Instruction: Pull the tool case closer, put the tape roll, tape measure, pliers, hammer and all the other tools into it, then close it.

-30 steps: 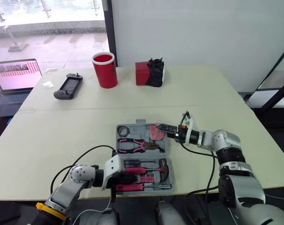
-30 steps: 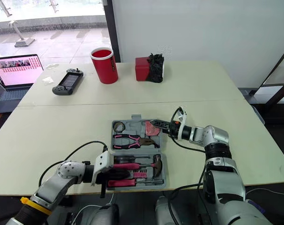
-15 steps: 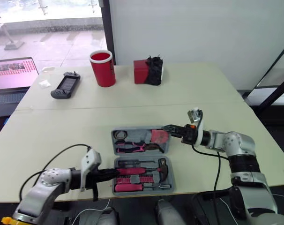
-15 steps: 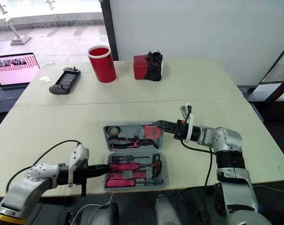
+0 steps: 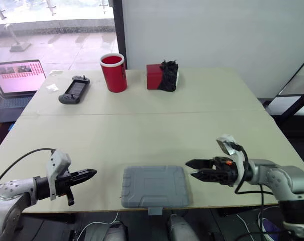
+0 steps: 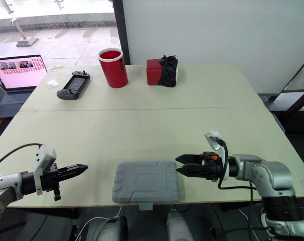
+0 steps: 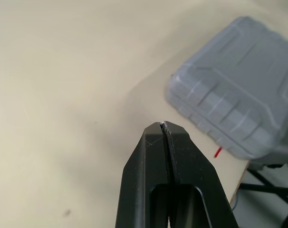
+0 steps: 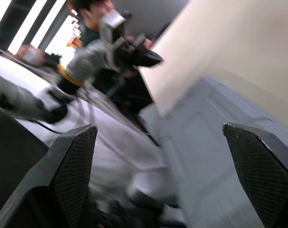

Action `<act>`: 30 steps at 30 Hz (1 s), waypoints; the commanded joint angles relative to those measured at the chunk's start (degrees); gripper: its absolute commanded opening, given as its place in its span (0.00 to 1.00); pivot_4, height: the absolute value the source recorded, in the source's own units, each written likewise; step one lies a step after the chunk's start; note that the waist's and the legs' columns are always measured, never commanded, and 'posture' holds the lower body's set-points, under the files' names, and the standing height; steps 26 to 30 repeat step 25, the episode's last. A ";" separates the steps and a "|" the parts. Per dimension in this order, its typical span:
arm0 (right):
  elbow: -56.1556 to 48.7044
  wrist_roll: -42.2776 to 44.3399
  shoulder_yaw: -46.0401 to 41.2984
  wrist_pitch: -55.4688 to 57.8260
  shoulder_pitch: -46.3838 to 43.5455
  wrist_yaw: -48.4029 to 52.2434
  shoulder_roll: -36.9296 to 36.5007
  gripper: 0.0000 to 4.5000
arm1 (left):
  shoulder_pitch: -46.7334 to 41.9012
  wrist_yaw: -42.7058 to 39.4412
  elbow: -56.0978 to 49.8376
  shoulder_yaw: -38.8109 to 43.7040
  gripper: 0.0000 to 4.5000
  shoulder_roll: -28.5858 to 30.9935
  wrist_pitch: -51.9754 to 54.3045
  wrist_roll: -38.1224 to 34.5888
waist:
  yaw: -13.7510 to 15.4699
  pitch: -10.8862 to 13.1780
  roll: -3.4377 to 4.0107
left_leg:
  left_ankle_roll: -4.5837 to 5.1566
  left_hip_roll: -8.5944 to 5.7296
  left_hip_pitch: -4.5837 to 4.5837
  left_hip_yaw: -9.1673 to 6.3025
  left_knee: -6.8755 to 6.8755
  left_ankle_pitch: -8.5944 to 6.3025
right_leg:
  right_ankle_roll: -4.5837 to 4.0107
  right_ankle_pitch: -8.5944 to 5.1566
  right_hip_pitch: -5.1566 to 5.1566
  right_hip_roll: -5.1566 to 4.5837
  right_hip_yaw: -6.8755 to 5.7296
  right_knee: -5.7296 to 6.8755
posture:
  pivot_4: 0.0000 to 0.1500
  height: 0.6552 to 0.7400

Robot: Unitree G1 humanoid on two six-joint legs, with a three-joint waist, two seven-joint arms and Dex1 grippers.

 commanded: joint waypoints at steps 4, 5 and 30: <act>-3.43 -7.45 -4.67 -18.35 7.08 0.22 -4.55 0.99 | -0.58 1.77 0.14 0.49 0.00 0.40 -6.60 5.28 | -0.11 0.02 -0.03 | 0.00 0.00 -0.04 0.02 -0.06 0.00 | -0.05 0.04 -0.04 0.00 0.01 -0.05 | 1.00 0.85; -3.65 -9.18 -6.20 -21.98 8.97 -0.52 -4.80 0.99 | -0.25 1.47 0.23 1.04 0.00 0.57 -7.24 5.38 | -0.11 0.02 -0.04 | 0.00 0.01 -0.04 0.02 -0.08 0.00 | -0.05 0.03 -0.04 0.00 0.00 -0.05 | 1.00 0.85; -1.73 -14.48 -6.56 -36.64 12.34 -9.11 -2.34 1.00 | 3.70 0.56 3.65 8.27 0.98 6.94 -9.06 8.23 | -0.11 0.07 -0.15 | 0.00 0.01 -0.01 0.05 -0.03 0.00 | -0.10 0.08 -0.04 -0.01 0.02 0.00 | 1.00 0.85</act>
